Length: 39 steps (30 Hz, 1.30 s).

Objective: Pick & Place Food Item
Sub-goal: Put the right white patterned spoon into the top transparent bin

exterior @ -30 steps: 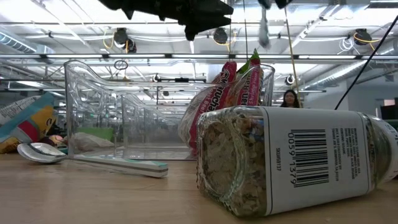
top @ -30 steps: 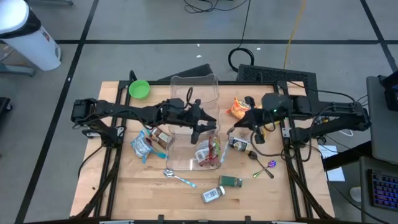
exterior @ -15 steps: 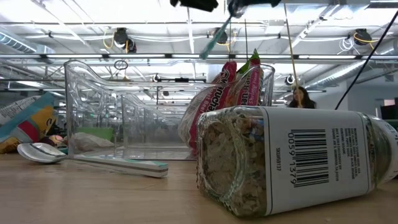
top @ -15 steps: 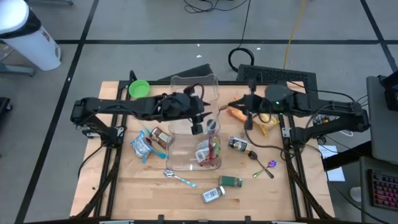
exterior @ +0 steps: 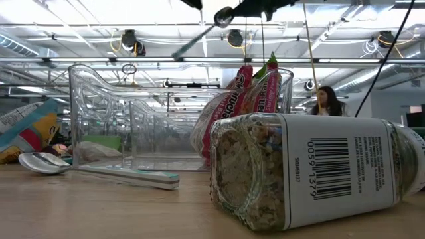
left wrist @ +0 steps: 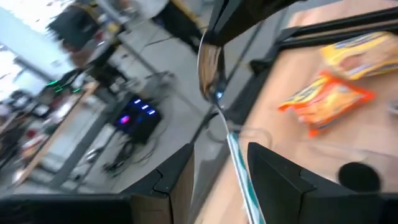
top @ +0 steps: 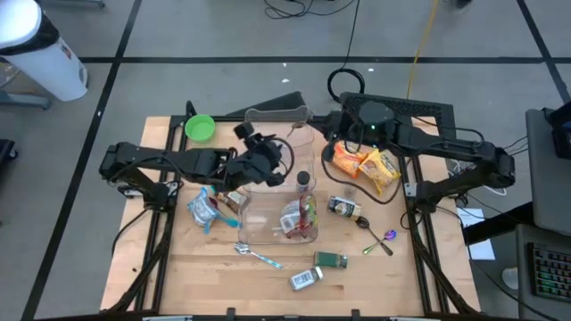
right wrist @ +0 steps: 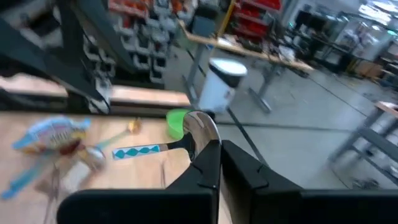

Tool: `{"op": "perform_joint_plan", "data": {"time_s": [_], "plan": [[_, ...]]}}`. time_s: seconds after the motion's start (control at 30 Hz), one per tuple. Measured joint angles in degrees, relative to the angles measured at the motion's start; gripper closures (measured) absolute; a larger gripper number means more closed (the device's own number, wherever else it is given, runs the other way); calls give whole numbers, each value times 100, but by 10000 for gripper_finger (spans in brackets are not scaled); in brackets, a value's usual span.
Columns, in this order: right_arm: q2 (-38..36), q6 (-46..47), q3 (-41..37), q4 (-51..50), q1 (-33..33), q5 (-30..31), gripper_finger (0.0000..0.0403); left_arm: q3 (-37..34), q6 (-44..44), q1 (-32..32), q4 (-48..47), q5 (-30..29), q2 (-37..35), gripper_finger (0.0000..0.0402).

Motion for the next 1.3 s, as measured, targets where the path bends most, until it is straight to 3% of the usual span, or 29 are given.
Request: {"op": "perform_joint_plan", "data": {"time_s": [0.17,0.53,0.87,1.3], "plan": [[94,286,-219,1000,-179,-777,403,-1,-658,-89,-683,-546,0,243],[-56,575,-1282,2923,-186,-798,403,-4,-920,-56,-1016,-811,10,243],[-157,663,-1484,3355,-245,-809,403,-6,-758,-17,-1003,-360,47,243],[-153,747,-1484,3259,-408,-795,403,-7,-76,-136,-309,-340,47,243]]}}
